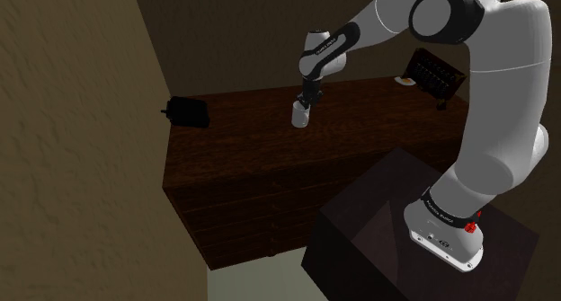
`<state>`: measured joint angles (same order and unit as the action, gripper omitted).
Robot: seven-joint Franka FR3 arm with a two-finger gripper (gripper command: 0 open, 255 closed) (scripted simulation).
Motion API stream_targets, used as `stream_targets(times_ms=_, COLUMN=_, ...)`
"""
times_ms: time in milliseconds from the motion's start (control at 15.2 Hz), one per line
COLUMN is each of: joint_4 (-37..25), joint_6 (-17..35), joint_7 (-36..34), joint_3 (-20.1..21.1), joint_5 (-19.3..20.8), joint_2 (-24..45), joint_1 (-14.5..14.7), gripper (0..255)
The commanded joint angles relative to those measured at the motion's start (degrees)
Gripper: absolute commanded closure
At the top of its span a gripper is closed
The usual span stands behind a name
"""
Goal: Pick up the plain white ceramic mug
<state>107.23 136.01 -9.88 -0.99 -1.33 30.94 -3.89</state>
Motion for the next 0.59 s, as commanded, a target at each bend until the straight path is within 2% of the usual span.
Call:
stream_targets(times_ms=0, joint_4=0.0, joint_6=0.0, joint_7=0.0, joint_3=0.0, joint_5=0.0, joint_2=0.0, joint_1=0.0, gripper=255)
stream_targets(times_ms=528, joint_4=-0.3, joint_6=-2.9, joint_7=0.0, joint_3=0.0, joint_5=0.1, joint_2=-2.5, joint_1=0.0, gripper=255)
